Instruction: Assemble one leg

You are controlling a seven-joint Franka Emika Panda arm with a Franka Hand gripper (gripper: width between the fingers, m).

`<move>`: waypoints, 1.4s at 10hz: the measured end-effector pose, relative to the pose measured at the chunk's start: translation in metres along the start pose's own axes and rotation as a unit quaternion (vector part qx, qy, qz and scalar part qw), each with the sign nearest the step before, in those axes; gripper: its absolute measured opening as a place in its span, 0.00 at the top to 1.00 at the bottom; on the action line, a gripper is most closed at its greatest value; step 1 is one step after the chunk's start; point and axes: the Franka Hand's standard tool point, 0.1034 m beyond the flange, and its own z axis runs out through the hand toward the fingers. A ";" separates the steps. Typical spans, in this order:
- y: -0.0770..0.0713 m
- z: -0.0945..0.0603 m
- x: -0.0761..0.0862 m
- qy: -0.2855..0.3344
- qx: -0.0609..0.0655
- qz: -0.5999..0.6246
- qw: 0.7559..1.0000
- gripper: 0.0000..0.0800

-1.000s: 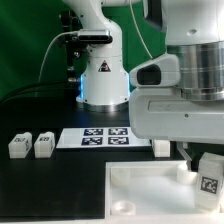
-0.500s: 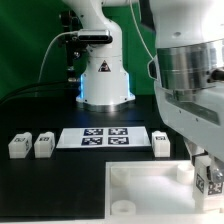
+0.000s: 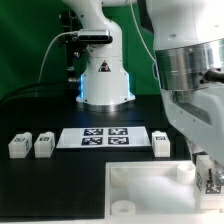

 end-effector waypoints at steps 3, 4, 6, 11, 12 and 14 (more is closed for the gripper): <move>-0.003 -0.003 -0.005 0.014 -0.025 -0.267 0.963 0.19; -0.001 -0.002 -0.003 0.012 -0.027 -0.328 0.944 0.19; -0.003 -0.003 0.006 0.018 -0.031 -0.494 0.869 0.19; -0.007 -0.003 0.010 0.027 -0.046 -0.627 0.777 0.52; -0.007 -0.002 0.010 0.028 -0.044 -0.592 0.804 0.52; -0.007 -0.002 0.009 0.033 -0.041 -0.500 0.864 0.64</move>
Offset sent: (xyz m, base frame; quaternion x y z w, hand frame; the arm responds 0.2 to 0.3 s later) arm 0.0000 0.0000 0.0000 0.0000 0.0000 -0.2667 0.9638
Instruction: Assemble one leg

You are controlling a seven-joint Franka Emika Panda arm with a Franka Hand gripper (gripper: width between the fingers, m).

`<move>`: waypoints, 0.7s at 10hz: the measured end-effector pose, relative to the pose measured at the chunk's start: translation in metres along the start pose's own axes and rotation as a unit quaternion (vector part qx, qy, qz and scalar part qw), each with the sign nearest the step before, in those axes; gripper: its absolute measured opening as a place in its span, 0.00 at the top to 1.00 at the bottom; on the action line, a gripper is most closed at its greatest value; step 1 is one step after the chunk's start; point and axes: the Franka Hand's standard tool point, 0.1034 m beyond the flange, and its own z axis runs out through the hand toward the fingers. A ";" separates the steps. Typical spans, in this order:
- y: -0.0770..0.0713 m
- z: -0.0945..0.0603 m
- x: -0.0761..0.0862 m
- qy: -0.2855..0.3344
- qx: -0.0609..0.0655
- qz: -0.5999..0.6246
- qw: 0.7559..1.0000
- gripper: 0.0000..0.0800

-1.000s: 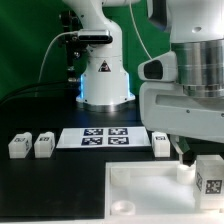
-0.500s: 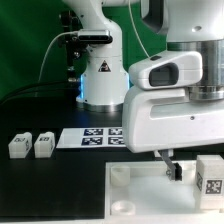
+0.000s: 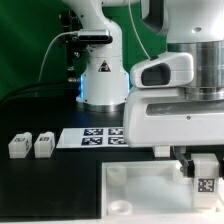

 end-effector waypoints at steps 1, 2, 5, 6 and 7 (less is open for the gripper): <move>0.000 0.000 0.000 -0.002 0.007 0.081 0.997 0.64; 0.004 0.001 0.001 -0.006 0.011 0.172 0.985 0.64; 0.009 0.003 -0.003 -0.032 0.017 0.432 0.901 0.64; 0.010 0.003 -0.003 -0.042 0.017 0.499 0.865 0.64; 0.010 0.003 -0.005 -0.047 0.016 0.559 0.827 0.64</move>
Offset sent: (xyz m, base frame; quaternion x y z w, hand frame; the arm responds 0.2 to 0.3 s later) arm -0.0003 0.0077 0.0022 0.0331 -0.0168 0.5071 0.8611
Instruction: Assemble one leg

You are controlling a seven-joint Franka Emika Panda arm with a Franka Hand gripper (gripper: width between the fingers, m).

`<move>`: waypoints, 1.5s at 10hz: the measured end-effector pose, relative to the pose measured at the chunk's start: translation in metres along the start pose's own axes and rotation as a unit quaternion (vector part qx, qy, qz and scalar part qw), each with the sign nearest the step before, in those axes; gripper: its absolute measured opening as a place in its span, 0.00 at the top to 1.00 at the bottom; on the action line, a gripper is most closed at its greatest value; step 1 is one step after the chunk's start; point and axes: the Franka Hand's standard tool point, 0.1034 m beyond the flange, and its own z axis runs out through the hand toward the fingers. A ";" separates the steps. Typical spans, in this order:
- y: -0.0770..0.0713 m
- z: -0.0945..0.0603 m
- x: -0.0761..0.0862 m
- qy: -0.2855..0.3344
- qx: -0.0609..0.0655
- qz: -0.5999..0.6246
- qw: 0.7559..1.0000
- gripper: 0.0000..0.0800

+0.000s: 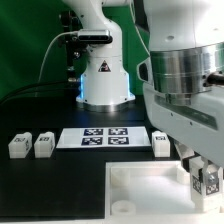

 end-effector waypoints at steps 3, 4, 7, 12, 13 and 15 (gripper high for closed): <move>0.001 0.001 -0.003 0.001 0.001 0.085 0.996 0.64; 0.002 0.002 -0.003 0.001 0.001 0.076 0.997 0.54; 0.001 0.005 -0.019 0.008 0.009 -0.071 0.997 0.23; 0.004 0.008 -0.027 0.020 -0.007 -0.408 0.913 0.19; 0.001 0.005 -0.022 0.030 -0.016 -0.504 0.863 0.19; -0.001 0.005 -0.022 0.036 -0.025 -0.632 0.774 0.19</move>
Offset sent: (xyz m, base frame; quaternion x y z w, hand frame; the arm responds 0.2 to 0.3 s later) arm 0.0000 0.0000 0.0000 0.0000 0.0000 0.0000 1.0000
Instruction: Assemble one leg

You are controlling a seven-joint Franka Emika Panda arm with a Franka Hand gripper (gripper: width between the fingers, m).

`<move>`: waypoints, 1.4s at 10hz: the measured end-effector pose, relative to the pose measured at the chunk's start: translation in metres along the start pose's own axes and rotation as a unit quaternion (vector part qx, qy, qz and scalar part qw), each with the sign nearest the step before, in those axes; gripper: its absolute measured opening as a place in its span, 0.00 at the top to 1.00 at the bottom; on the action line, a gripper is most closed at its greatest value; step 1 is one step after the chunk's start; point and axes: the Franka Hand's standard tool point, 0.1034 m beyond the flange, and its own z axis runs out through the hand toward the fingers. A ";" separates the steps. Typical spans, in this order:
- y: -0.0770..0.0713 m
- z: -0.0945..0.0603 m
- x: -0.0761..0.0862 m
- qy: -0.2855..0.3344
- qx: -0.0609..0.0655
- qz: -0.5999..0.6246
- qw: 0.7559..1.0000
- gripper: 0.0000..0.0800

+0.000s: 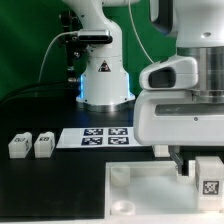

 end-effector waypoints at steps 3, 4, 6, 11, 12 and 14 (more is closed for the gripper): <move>0.000 0.001 0.002 0.006 0.001 -0.012 1.000 0.34; 0.000 0.001 0.002 0.006 0.001 -0.014 1.000 0.51; 0.005 0.001 0.003 0.006 -0.001 0.108 0.994 0.62; 0.007 0.003 0.001 -0.015 0.016 0.561 0.827 0.63; 0.008 0.003 0.001 -0.027 0.028 0.640 0.767 0.63; 0.008 0.003 0.001 -0.034 0.032 0.696 0.717 0.63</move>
Offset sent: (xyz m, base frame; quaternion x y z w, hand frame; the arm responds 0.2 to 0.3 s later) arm 0.0000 0.0000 0.0000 0.0000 0.0000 0.0000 1.0000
